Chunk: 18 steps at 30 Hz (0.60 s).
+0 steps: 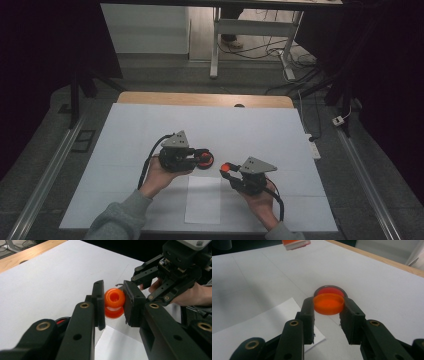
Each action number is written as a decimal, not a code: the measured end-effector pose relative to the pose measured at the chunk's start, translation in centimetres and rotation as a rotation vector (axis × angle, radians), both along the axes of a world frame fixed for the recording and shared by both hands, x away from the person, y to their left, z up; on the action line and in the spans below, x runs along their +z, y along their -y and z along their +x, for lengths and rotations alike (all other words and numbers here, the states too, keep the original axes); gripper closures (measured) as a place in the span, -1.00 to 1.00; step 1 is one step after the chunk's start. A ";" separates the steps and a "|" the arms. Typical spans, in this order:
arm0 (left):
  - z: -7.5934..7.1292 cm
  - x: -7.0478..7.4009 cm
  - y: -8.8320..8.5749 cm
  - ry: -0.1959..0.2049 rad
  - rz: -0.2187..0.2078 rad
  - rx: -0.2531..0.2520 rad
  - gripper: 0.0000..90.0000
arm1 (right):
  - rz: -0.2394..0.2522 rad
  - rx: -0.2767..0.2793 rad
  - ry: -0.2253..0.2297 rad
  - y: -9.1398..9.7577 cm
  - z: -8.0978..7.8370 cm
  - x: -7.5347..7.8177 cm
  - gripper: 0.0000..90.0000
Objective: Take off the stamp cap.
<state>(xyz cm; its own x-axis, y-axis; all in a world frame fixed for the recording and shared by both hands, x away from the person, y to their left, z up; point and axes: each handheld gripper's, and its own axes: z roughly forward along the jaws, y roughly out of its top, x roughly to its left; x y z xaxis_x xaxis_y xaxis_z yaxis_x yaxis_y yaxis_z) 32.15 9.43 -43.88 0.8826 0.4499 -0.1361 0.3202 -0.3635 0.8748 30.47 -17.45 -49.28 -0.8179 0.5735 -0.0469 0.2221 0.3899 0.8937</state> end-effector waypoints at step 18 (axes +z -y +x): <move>0.1 0.0 -0.2 0.003 0.010 0.011 0.62 | -0.002 -0.065 0.004 4.0 -1.0 0.1 0.44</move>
